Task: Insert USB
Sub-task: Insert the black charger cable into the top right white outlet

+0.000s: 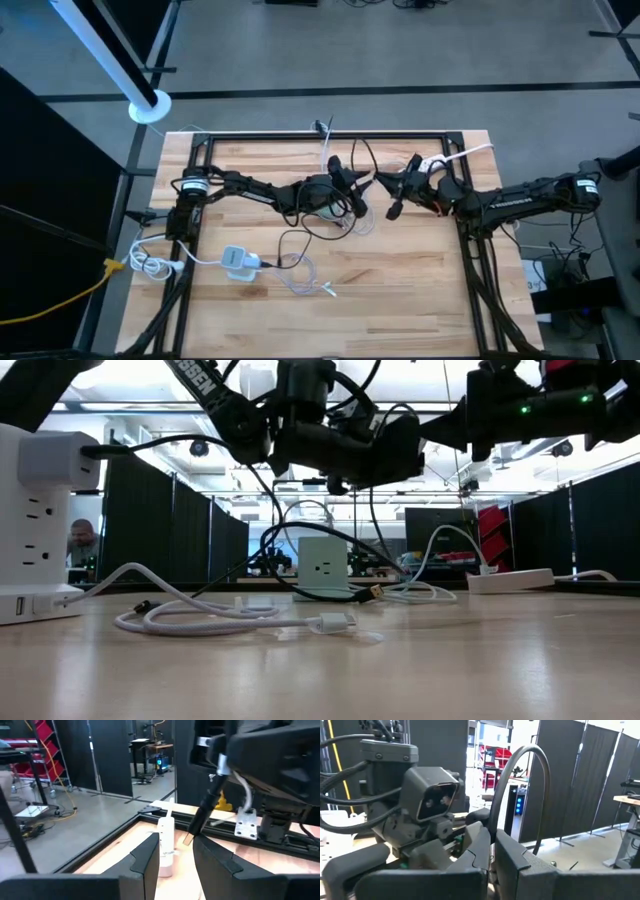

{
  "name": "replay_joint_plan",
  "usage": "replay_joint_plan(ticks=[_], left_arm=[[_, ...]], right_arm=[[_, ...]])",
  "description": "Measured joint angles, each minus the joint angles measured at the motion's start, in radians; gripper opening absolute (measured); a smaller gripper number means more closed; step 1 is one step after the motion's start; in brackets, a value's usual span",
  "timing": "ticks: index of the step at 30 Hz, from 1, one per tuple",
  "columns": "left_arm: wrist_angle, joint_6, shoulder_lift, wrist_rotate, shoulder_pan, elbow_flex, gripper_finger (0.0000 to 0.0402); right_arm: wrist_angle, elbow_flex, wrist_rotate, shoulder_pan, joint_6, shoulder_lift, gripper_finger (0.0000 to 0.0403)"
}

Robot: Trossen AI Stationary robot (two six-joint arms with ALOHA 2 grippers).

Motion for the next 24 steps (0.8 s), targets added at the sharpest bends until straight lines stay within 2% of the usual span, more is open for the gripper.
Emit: replay_joint_plan(ticks=[3,6,11,15,17,20,24], left_arm=[[0.000,0.014,-0.002,-0.045,0.003,-0.001,0.0105],[-0.014,0.014,-0.004,-0.067,0.004,-0.003,0.0105],[-0.154,0.013,-0.017,-0.110,0.003,-0.005,0.0105],[-0.223,-0.003,-0.026,-0.159,-0.001,-0.031,0.0105],[-0.224,-0.011,-0.040,-0.172,-0.005,-0.061,0.0105],[-0.216,-0.040,-0.077,-0.171,-0.006,-0.113,0.0105],[-0.195,-0.063,-0.134,-0.171,-0.007,-0.172,0.0105]], right_arm=[[-0.006,0.000,0.090,0.027,-0.027,-0.003,0.0001],[-0.036,0.000,0.282,0.067,-0.126,-0.014,0.0001],[-0.050,-0.007,0.558,0.109,-0.223,-0.029,0.0001],[-0.053,-0.046,0.887,0.103,-0.197,-0.028,0.0001],[-0.053,-0.080,1.010,0.094,-0.138,-0.028,0.0001],[-0.055,-0.132,1.078,0.079,0.010,-0.028,0.0001],[-0.076,-0.179,1.082,0.041,0.145,-0.014,0.0001]])
